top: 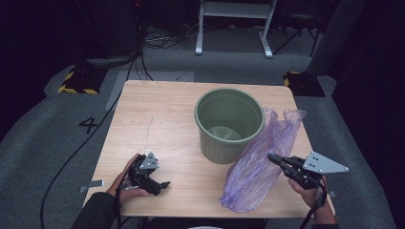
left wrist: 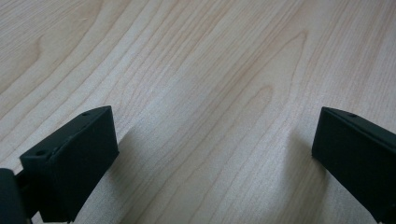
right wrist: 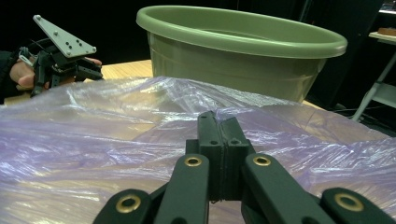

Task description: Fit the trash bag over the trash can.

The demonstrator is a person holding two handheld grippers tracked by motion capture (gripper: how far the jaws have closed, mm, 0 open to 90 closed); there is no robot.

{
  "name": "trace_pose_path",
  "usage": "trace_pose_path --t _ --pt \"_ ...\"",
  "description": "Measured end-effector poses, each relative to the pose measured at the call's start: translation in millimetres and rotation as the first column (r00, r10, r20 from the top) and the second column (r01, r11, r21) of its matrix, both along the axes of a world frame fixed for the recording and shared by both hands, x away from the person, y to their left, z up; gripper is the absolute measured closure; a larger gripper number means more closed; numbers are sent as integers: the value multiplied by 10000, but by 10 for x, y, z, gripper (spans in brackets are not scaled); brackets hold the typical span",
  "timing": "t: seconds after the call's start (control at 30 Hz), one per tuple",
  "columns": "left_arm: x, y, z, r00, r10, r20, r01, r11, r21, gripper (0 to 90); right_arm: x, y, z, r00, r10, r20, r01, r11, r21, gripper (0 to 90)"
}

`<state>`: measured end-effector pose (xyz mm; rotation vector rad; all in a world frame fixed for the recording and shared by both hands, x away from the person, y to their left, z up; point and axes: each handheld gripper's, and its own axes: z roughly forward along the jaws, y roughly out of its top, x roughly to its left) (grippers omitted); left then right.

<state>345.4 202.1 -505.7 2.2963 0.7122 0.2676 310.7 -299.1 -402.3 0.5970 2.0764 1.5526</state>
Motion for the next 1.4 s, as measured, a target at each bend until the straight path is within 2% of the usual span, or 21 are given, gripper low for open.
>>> trace_pose_path --t 0.13,0.37,0.4,0.47,0.53,0.67,0.9,1.0,1.03,1.13,1.27,1.37,1.4 --pt "1 0 0 10000 0 5 0 10000 0 0 -42 -57 64 9997 -160 186 156 9996 231 900" --pt "4 0 -1 10000 -20 12 20 10000 -1 0 -60 -74 187 9989 -114 463 90 9986 521 900" --pt "4 0 -1 10000 -20 11 21 10000 -3 0 -83 -80 247 9977 -108 669 66 9979 640 900" --pt "4 0 -1 10000 -21 13 21 10000 -2 0 -92 -82 272 9972 -91 738 37 9974 724 900" --pt "3 -2 -1 10000 -1 24 1 10000 -19 0 -114 -84 375 9958 22 913 -103 9961 879 900" --pt "3 -3 0 10000 10 31 -10 10000 -4 0 -109 -83 468 9940 50 1090 -145 9961 866 900" --pt "-10 -10 7 10000 -55 47 55 10000 20 18 -17 -91 663 9926 -170 1202 42 9944 1059 900" --pt "-4 -12 2 9999 -124 15 124 9999 -23 14 -9 -91 775 9897 -250 1411 74 9922 1243 900" --pt "-4 -12 2 9999 -124 15 124 9999 -23 12 -9 -91 775 9897 -250 1411 74 9922 1243 900" --pt "-1 -15 0 9999 -161 14 161 9999 -51 11 26 -35 933 9857 -341 1651 155 9935 1129 900" --pt "-10 -17 1 10000 -75 0 75 10000 -49 11 129 17 1013 9851 -608 1609 444 9936 1040 900" --pt "-17 -27 16 10000 -5 -56 5 10000 44 17 230 34 1035 9857 -798 1482 627 9911 1170 900" --pt "-24 -35 26 10000 36 -83 -36 10000 0 33 269 30 1035 9874 -660 1436 460 9893 1381 900"
